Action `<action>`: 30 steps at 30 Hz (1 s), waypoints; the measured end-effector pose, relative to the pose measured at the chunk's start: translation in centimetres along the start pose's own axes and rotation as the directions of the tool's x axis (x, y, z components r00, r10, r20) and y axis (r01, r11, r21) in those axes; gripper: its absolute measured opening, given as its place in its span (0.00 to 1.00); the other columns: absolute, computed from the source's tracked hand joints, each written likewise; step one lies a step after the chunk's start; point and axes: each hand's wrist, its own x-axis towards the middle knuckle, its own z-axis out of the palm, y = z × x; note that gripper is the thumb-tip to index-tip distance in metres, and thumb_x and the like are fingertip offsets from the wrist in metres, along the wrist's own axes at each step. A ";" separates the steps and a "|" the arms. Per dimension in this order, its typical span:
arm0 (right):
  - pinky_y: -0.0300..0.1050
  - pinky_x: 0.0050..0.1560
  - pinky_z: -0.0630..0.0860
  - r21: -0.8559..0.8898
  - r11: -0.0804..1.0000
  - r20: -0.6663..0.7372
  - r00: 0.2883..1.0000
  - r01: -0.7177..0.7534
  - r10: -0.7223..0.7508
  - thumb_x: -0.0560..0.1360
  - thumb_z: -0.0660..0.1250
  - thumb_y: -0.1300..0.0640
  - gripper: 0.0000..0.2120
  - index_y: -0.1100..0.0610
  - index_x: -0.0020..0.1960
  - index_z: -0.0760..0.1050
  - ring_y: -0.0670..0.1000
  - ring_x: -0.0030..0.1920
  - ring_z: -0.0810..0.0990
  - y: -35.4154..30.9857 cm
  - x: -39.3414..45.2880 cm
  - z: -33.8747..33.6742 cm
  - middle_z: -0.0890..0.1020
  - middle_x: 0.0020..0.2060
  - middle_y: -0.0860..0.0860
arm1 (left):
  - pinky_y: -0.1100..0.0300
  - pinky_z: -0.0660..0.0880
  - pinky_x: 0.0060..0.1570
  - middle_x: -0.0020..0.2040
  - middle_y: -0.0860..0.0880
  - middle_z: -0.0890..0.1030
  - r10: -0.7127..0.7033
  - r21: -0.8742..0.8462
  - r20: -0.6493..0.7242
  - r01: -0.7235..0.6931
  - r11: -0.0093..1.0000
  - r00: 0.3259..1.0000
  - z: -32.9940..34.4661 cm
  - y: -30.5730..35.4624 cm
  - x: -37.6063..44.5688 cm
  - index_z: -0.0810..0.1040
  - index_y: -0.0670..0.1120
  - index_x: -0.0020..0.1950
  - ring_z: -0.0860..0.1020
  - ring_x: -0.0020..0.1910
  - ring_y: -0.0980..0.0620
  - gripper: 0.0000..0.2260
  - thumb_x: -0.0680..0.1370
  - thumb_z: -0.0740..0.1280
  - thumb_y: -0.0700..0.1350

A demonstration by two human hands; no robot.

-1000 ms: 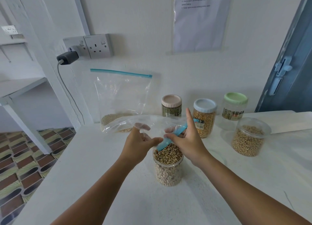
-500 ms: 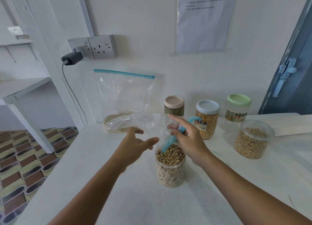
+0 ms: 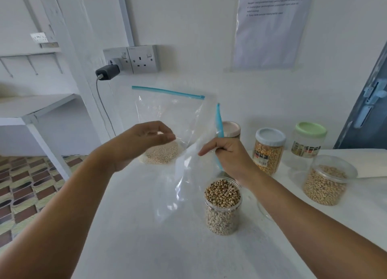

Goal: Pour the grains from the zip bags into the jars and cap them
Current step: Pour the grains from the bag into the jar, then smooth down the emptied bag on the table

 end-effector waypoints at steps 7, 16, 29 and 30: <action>0.41 0.66 0.76 0.045 0.984 0.145 0.974 0.171 -0.176 0.74 0.55 0.80 0.34 0.47 0.30 0.83 0.55 0.53 0.84 -3.4 2.6 0.8 0.87 0.41 0.51 | 0.46 0.51 0.81 0.63 0.58 0.84 -0.083 -0.218 0.172 0.120 0.969 0.982 -1.0 -0.9 3.2 0.89 0.51 0.52 0.71 0.72 0.58 0.10 0.77 0.72 0.53; 0.31 0.55 0.70 -0.044 0.992 0.193 0.975 0.118 -0.108 0.72 0.55 0.78 0.29 0.51 0.32 0.84 0.45 0.49 0.81 -4.3 3.3 0.3 0.84 0.43 0.47 | 0.62 0.78 0.57 0.46 0.48 0.83 -0.012 -0.407 0.067 0.039 0.913 0.998 -2.4 -4.5 3.3 0.88 0.47 0.46 0.81 0.48 0.53 0.23 0.57 0.87 0.57; 0.60 0.79 0.57 0.165 0.969 0.098 0.981 -0.182 0.167 0.74 0.76 0.42 0.24 0.26 0.66 0.75 0.49 0.81 0.54 -1.9 2.5 3.8 0.58 0.81 0.44 | 0.58 0.81 0.54 0.39 0.50 0.81 -0.076 -0.648 -0.357 -0.188 0.738 0.931 -5.9 -4.9 1.0 0.89 0.48 0.48 0.79 0.39 0.51 0.09 0.76 0.70 0.37; 0.62 0.80 0.57 0.224 0.954 0.149 0.974 -0.200 0.169 0.73 0.77 0.43 0.25 0.29 0.67 0.76 0.50 0.81 0.58 -1.5 2.6 4.2 0.64 0.79 0.44 | 0.56 0.81 0.55 0.38 0.50 0.81 -0.070 -0.673 -0.356 -0.204 0.711 0.932 -6.2 -4.9 0.7 0.89 0.48 0.47 0.80 0.37 0.53 0.10 0.77 0.69 0.36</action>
